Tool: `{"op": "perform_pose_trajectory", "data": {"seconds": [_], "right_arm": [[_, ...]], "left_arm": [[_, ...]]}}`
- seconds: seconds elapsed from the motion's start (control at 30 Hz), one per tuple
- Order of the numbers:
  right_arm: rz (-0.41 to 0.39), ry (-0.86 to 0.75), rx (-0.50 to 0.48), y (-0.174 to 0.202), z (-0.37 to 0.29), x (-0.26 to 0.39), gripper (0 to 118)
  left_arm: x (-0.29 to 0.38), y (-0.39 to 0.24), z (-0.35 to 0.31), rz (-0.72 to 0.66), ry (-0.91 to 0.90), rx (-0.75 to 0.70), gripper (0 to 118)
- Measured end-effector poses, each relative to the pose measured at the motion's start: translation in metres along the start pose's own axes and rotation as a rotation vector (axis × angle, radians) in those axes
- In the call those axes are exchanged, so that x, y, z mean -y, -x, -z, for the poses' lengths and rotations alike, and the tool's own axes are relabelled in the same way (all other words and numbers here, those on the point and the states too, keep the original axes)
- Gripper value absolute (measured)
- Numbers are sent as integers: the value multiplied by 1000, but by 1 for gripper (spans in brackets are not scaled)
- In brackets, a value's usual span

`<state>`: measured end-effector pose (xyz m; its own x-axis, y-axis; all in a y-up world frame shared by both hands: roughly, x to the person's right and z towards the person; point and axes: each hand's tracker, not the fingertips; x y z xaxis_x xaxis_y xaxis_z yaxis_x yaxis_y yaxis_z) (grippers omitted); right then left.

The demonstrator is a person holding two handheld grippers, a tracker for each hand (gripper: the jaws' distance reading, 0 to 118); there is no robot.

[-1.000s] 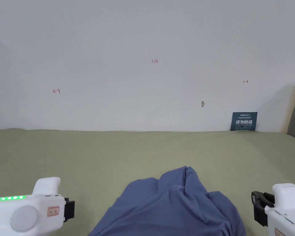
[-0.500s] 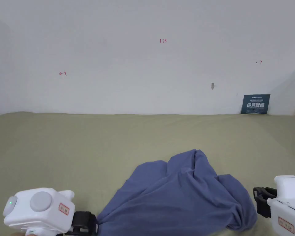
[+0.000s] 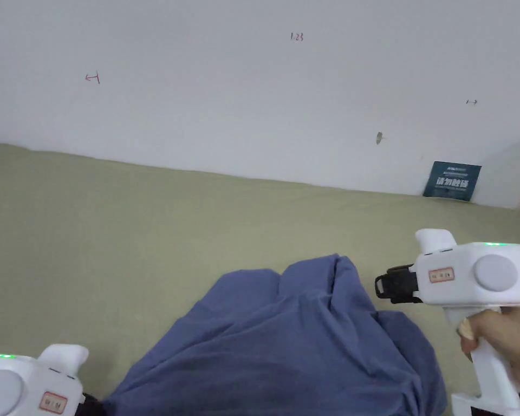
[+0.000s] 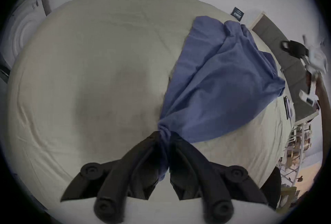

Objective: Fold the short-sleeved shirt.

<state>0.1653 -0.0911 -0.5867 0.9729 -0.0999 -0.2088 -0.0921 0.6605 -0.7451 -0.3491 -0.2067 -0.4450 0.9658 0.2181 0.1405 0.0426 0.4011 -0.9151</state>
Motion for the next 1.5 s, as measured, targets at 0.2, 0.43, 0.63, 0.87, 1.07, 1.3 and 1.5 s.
{"op": "perform_pose_trajectory", "data": {"seconds": [0.2, 0.43, 0.63, 0.87, 1.07, 1.3, 1.5], "right_arm": [[-73, 240, 110, -15, 107, -34, 105], [-80, 253, 73, -18, 146, -38, 19], [-126, 158, 79, -4, 112, -43, 1], [-102, 6, 53, 2, 49, -65, 1], [-99, -160, 95, 2, -5, -99, 1], [-71, -321, 182, -11, -58, -141, 1], [-76, -492, 253, -14, -98, -181, 1]], "left_arm": [[5, 8, 1, -63, -21, 53, 11], [3, 15, 2, -89, -21, 88, 11], [5, 11, 0, -99, -32, 83, 11], [-14, 5, -29, -86, -125, 64, 11], [-71, 1, -76, -74, -246, 28, 10], [-171, -7, -122, -37, -363, -42, 10], [-244, -33, -157, 44, -469, -124, 10]]}}
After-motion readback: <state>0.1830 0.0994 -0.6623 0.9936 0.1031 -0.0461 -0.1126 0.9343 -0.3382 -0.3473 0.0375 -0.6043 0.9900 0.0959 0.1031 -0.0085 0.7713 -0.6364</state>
